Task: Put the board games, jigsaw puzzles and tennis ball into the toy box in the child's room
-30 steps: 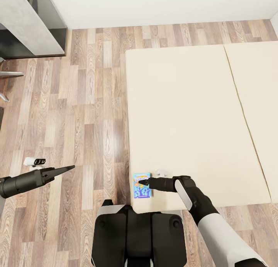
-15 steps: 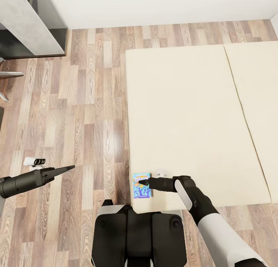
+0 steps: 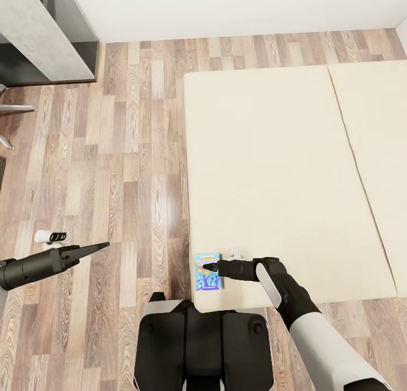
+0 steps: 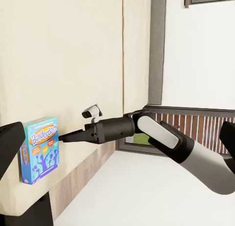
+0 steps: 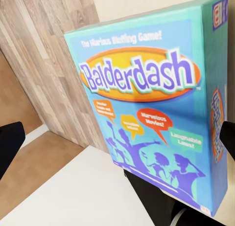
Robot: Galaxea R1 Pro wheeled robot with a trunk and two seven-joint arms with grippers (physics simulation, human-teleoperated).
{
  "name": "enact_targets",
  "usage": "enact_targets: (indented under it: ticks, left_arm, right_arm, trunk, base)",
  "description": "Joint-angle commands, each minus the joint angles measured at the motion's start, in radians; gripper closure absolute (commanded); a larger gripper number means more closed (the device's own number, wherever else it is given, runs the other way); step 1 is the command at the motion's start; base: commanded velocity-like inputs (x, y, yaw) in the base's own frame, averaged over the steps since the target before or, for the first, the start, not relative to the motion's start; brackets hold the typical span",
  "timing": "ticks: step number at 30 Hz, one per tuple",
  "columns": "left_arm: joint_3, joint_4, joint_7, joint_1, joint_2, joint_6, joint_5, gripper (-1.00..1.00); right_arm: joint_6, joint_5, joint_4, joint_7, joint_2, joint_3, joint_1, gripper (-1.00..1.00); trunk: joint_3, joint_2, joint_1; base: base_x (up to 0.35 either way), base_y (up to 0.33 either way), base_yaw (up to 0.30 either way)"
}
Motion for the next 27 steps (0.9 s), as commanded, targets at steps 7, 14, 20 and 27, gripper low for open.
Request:
enact_targets:
  ticks: [7, 14, 20, 27]
  left_arm:
    - [0.037, 0.0, -0.004, 0.0, 0.0, 0.011, -0.001, -1.0]
    - [0.059, 0.0, -0.004, 0.0, 0.001, 0.011, -0.001, -1.0]
    - [0.062, 0.0, -0.004, 0.0, 0.002, 0.011, -0.001, -1.0]
    - [0.062, 0.0, -0.004, 0.0, 0.002, 0.011, -0.001, -1.0]
  right_arm:
    - [0.006, -0.001, 0.001, 0.001, 0.001, 0.0, 0.0, -1.0]
    - [0.007, -0.002, 0.001, 0.001, 0.001, 0.0, 0.0, -1.0]
    - [0.01, -0.002, 0.001, 0.001, 0.002, 0.0, 0.0, -1.0]
    - [0.009, -0.002, 0.001, 0.003, 0.003, 0.0, 0.0, -1.0]
  trunk:
    - [-0.001, -0.002, 0.001]
    - [-0.001, -0.002, 0.001]
    - [-0.001, -0.002, 0.001]
    - [-0.001, -0.002, 0.001]
  base:
    - [0.0, 0.0, 0.0]
    - [0.0, 0.0, 0.0]
    - [0.0, 0.0, 0.0]
    - [0.0, 0.0, 0.0]
